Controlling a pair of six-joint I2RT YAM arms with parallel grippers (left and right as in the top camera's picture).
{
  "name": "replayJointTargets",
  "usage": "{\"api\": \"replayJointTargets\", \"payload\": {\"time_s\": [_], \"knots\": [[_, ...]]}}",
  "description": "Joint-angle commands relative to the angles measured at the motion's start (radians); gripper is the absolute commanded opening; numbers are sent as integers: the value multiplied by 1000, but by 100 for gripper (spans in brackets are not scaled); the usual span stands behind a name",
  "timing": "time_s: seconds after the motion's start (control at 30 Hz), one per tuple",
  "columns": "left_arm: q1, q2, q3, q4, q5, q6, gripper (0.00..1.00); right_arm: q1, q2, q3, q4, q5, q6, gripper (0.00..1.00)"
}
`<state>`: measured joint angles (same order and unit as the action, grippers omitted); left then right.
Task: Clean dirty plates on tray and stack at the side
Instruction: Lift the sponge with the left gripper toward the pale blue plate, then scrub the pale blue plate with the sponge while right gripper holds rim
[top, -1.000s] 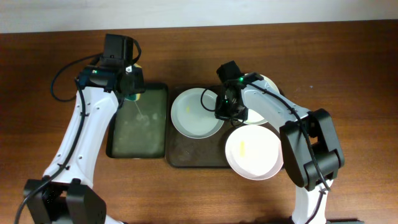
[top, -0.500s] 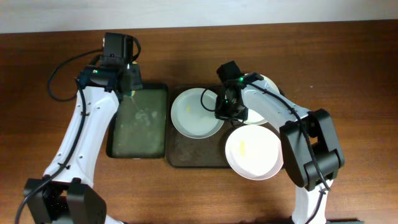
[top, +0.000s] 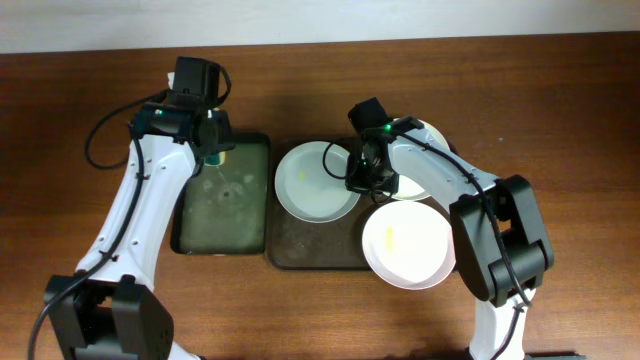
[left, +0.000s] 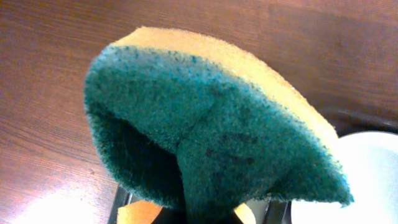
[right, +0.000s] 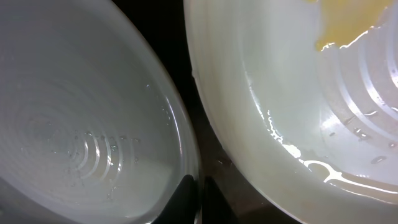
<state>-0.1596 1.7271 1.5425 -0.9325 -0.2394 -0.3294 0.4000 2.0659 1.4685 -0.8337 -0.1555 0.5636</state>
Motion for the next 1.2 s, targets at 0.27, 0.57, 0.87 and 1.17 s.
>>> {"api": "replayJointTargets", "payload": {"time_s": [0.27,0.57,0.87,1.17], "knots": [[43,193,277,-341,-8,32,0,-1,3,-6,1,-2,-9,7],[31,309,278,-165,255,152,0,-1,3,-6,1,-2,-9,8],[-97,320,278,-6,370,109,0,-1,3,-6,1,-2,-9,4],[-200,438,274,24,277,8,0,-1,3,-6,1,-2,-9,4]]}}
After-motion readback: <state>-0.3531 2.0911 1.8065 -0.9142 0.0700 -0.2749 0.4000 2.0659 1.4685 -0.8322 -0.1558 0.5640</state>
